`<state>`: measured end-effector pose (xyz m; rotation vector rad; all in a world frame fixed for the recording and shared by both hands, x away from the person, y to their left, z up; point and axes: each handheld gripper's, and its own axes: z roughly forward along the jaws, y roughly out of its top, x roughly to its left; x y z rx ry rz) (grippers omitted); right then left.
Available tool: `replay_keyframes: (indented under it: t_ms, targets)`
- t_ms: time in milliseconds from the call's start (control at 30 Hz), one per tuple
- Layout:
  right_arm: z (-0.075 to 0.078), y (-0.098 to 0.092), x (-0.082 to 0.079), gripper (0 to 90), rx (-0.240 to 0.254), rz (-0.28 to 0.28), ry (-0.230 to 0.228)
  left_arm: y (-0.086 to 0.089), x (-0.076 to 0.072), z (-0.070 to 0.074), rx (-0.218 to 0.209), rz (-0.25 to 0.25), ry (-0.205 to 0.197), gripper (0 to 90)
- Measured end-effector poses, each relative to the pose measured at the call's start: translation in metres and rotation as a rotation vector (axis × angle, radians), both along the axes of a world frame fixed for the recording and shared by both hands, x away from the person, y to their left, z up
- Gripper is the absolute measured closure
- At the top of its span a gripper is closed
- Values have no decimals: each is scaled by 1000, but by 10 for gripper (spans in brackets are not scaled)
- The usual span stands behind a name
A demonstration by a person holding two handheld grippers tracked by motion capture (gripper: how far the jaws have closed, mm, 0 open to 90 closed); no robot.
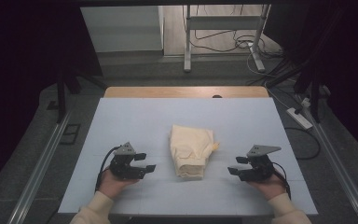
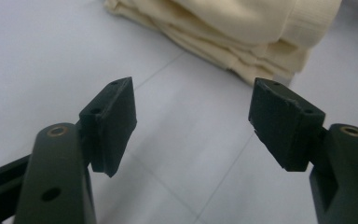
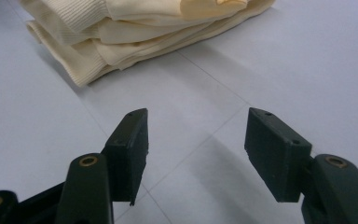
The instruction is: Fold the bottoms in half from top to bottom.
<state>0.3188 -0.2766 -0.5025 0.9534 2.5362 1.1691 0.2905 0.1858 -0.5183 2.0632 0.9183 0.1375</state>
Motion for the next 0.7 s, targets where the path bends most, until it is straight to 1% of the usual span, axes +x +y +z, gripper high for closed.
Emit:
replay_keyframes:
  t_ms: [133,300,500,700]
  targets:
    - [-1,-6,-1,395,20,-5,-5,9,-5,-3,-1,17,8,313]
    - [0,-8,0,395,34,-14,-15,17,-10,-5,-9,33,13,312]
    - [1,-7,-1,395,42,-6,-22,16,-10,-5,-6,30,9,310]
    - [0,-7,-1,393,36,-5,-19,16,-10,-5,-2,26,11,307]
